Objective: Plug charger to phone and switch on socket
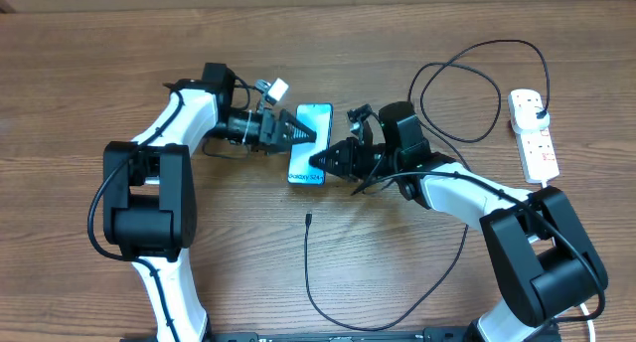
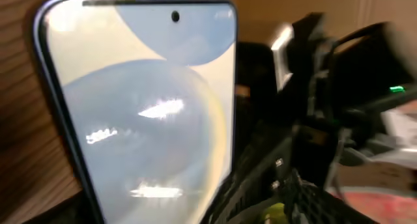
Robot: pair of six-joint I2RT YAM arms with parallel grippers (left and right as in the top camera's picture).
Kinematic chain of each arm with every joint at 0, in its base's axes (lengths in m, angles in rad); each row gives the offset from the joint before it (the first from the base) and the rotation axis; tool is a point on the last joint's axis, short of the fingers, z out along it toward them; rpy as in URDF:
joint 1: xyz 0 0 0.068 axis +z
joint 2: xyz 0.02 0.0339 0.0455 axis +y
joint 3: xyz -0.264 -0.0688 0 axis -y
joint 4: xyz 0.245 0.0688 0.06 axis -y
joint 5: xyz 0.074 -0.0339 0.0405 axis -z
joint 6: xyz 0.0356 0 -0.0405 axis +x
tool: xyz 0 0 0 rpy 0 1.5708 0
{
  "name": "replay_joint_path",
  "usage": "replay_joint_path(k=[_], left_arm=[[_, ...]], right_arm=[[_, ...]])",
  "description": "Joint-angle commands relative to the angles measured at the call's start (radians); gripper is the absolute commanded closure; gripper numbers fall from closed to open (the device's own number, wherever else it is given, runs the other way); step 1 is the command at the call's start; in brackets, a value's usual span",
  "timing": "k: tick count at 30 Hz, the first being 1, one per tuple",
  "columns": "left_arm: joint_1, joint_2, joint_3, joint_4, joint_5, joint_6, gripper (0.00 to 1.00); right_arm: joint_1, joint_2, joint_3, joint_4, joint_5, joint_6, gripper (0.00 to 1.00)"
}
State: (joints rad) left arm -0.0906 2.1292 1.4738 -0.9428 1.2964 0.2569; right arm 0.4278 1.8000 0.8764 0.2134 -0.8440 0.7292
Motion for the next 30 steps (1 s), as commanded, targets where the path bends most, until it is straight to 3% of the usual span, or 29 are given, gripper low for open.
replay_joint_path(k=[1,5,18,20,21,23,30], left_arm=[[-0.022,-0.005,0.002,0.001,0.284,0.073,0.25],[-0.023,-0.005,0.008,0.001,0.285,0.072,0.32],[-0.019,-0.005,0.008,-0.020,0.285,0.077,0.73],[-0.020,-0.005,0.008,-0.020,0.285,0.077,0.81],[-0.020,-0.005,0.008,-0.021,0.285,0.077,0.86],[-0.020,-0.005,0.008,-0.021,0.285,0.077,0.95],[-0.020,-0.005,0.008,-0.004,0.203,0.077,0.96]], right_arm=[[0.014,-0.022,0.013,0.069,-0.138,-0.030,0.96],[0.014,-0.021,0.013,0.096,-0.157,-0.025,0.96],[-0.004,-0.021,0.013,0.087,-0.161,-0.027,0.96],[-0.004,-0.021,0.013,0.085,-0.160,-0.028,0.90],[-0.004,-0.021,0.013,0.085,-0.160,-0.028,0.77],[-0.004,-0.021,0.013,0.084,-0.161,-0.027,0.73],[-0.034,-0.022,0.013,0.101,-0.216,-0.029,0.52]])
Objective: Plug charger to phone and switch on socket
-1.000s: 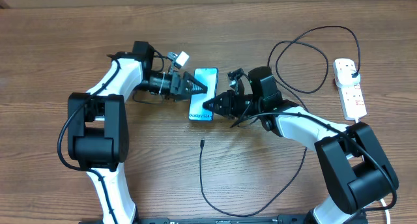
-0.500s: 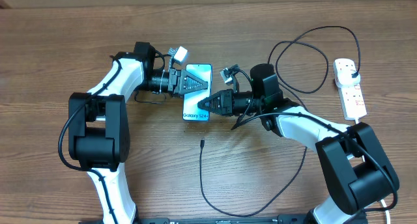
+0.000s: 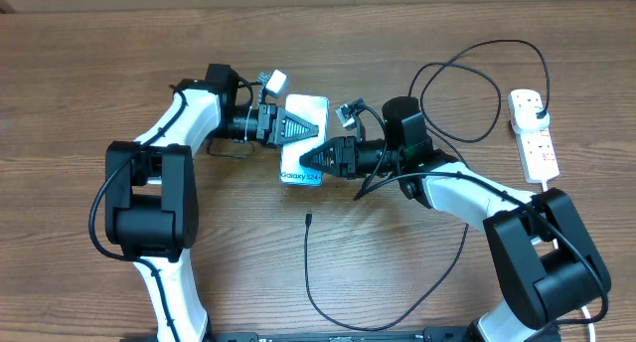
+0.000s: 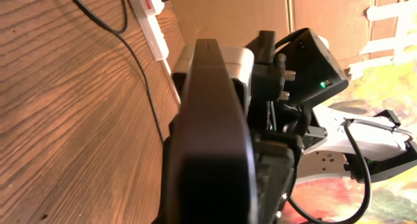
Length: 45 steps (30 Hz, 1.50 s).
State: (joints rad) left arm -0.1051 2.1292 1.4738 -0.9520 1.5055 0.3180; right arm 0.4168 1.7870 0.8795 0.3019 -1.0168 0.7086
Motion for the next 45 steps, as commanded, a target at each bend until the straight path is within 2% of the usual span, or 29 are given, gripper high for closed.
replay_joint_path(k=[1,5,9,11,14,16,19,20,22,27,37,45], left_arm=[[-0.005,-0.005,0.008,0.008,-0.050,0.015,0.96],[-0.007,-0.005,0.008,0.005,-0.282,-0.031,0.96],[-0.015,-0.005,0.008,-0.004,-0.484,-0.114,0.96],[-0.021,-0.005,0.008,-0.005,-0.564,-0.166,0.96],[-0.033,-0.005,0.008,-0.005,-0.650,-0.223,0.96],[-0.045,-0.005,0.008,-0.005,-0.710,-0.254,0.96],[-0.074,-0.005,0.008,-0.005,-0.813,-0.307,0.96],[-0.084,-0.005,0.008,-0.004,-0.850,-0.325,0.96],[-0.108,-0.005,0.008,-0.002,-0.945,-0.375,0.96],[-0.167,-0.005,0.008,-0.005,-1.133,-0.488,0.96],[-0.265,-0.005,0.008,-0.009,-1.416,-0.615,0.96],[-0.270,-0.005,0.015,-0.009,-1.458,-0.670,0.96]], right_arm=[[-0.037,-0.009,0.010,0.011,-0.060,-0.011,0.49],[-0.101,-0.009,0.010,-0.044,-0.122,-0.073,0.33],[-0.155,-0.008,0.010,-0.238,-0.090,-0.198,0.30],[-0.172,-0.008,0.010,-0.380,0.005,-0.270,0.29],[-0.176,-0.008,0.010,-0.538,0.231,-0.276,0.28],[-0.175,-0.008,0.010,-0.615,0.388,-0.276,0.27],[-0.175,-0.008,0.010,-0.676,0.522,-0.272,0.26],[-0.175,-0.008,0.010,-0.683,0.543,-0.269,0.24],[-0.175,-0.008,0.010,-0.686,0.566,-0.269,0.00],[-0.175,-0.008,0.010,-0.671,0.576,-0.269,0.00],[-0.175,-0.008,0.010,-0.645,0.576,-0.269,0.00],[-0.175,-0.008,0.010,-0.645,0.576,-0.269,0.00]])
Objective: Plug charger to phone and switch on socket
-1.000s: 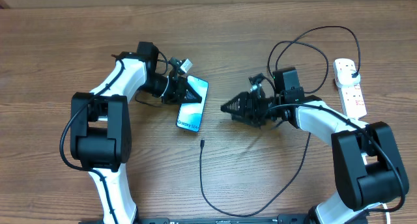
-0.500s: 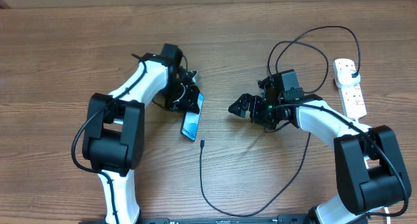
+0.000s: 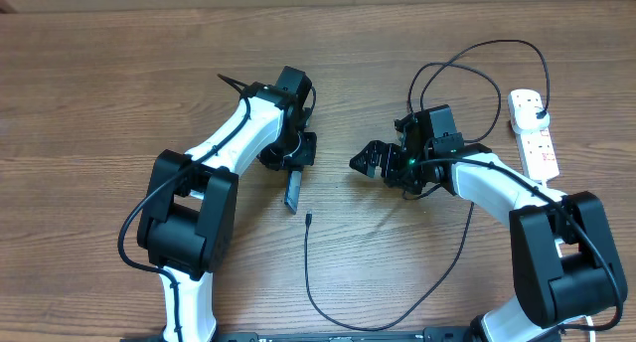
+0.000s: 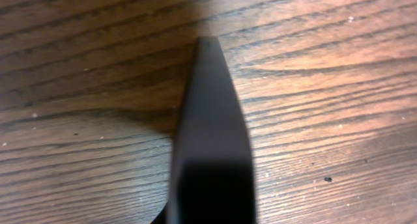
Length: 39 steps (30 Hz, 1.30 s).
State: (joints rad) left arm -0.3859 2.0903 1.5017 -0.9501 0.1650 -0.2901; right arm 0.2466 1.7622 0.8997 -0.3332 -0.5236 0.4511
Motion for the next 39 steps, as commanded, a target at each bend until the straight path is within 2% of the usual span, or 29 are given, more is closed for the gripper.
replay_joint_path(k=[1,9,18,24,33,37,39], left_arm=[[0.010,0.034,-0.007,-0.011,-0.120,-0.062,0.96],[0.005,0.034,0.080,-0.082,-0.150,-0.067,0.96],[-0.036,0.034,0.074,-0.093,-0.175,-0.085,0.85],[-0.050,0.034,0.074,-0.093,-0.199,-0.085,0.89],[-0.050,0.034,0.074,-0.099,-0.199,-0.085,0.79],[-0.052,0.034,0.072,-0.109,-0.199,-0.085,0.85],[-0.052,0.034,0.072,-0.112,-0.200,-0.085,0.85]], right_arm=[[-0.005,0.016,-0.010,-0.010,0.082,-0.011,0.00],[-0.005,0.016,-0.010,-0.010,0.083,-0.011,0.00],[-0.005,0.016,-0.010,-0.010,0.085,-0.011,0.00],[-0.005,0.016,-0.010,-0.011,0.086,-0.011,0.00],[-0.005,0.016,-0.010,-0.013,0.086,-0.011,0.00],[-0.005,0.016,-0.010,-0.013,0.086,-0.011,0.00],[-0.005,0.016,-0.010,-0.013,0.086,-0.011,0.00]])
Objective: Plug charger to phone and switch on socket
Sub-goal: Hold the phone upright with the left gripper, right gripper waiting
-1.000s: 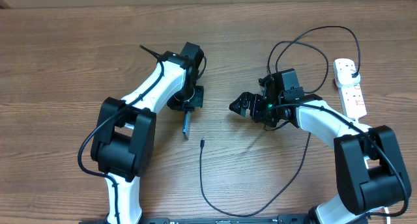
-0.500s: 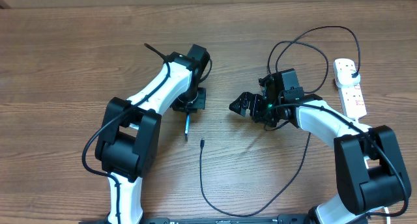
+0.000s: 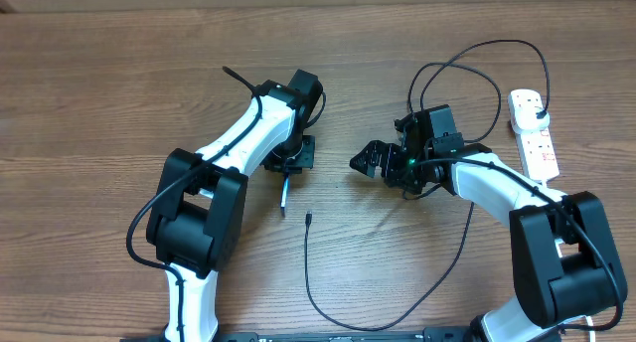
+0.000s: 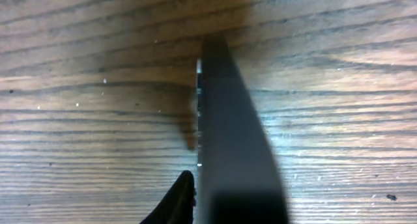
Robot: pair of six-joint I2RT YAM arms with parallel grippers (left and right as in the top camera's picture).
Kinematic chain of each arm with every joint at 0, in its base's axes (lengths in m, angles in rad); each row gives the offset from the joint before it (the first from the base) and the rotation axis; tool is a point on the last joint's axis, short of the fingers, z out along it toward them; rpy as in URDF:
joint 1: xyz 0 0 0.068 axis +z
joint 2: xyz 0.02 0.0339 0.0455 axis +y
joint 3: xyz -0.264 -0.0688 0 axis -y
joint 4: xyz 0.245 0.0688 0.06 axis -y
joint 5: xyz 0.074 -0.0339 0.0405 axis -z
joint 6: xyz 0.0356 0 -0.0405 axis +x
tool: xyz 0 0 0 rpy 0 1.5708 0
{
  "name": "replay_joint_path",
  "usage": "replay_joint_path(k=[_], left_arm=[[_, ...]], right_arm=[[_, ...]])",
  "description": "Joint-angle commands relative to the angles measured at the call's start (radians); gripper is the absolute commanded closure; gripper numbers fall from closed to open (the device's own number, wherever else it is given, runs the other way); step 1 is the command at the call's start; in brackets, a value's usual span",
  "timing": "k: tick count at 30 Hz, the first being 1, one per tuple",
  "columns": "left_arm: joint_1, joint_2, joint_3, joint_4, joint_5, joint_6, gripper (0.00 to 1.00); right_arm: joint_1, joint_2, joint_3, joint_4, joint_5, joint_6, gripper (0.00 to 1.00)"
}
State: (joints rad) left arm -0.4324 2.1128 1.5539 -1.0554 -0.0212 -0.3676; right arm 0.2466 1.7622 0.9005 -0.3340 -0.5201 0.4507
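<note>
The phone (image 3: 284, 197) hangs edge-on, a thin dark strip above the table, with my left gripper (image 3: 289, 169) shut on its upper end. In the left wrist view the phone's dark edge (image 4: 231, 139) fills the middle, and one finger (image 4: 181, 199) shows at its left; the other finger is hidden. The black charger cable's free plug (image 3: 309, 220) lies on the wood just right of the phone's lower end. My right gripper (image 3: 362, 159) stands open and empty, right of the phone. The white socket strip (image 3: 533, 133) lies at the far right.
The black cable (image 3: 316, 300) loops from the plug down towards the front edge, back up past my right arm, and coils (image 3: 467, 93) near the strip. The charger (image 3: 538, 105) sits in the strip's far end.
The phone has turned in my left gripper and now shows only its thin edge from above, its lower end slightly further left. My right arm has not moved.
The phone lay face up between both grippers. Then both were closed on it and it stood tilted off the table. Later my left gripper alone held it edge-on near the cable's plug, with the right gripper withdrawn to the right and open. It hangs there now.
</note>
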Motion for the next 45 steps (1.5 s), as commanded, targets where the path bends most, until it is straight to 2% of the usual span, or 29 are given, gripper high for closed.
replay_joint_path(k=[1,7,37,42,45], left_arm=[[-0.006,0.011,0.019,-0.007,-0.013,-0.008,0.85],[-0.002,0.011,0.019,-0.024,-0.038,-0.068,0.83],[-0.007,0.012,0.019,-0.042,-0.038,-0.084,0.78],[-0.007,0.012,0.019,-0.048,-0.038,-0.084,0.82],[-0.008,0.011,0.019,-0.048,-0.038,-0.086,0.87]], right_arm=[[-0.005,0.016,-0.011,-0.013,0.082,-0.011,0.00],[-0.005,0.016,-0.011,-0.013,0.082,-0.011,0.00],[-0.005,0.016,-0.011,-0.012,0.083,-0.011,0.00],[-0.005,0.016,-0.011,-0.013,0.083,-0.011,0.00],[-0.005,0.016,-0.011,-0.013,0.083,-0.011,0.00]])
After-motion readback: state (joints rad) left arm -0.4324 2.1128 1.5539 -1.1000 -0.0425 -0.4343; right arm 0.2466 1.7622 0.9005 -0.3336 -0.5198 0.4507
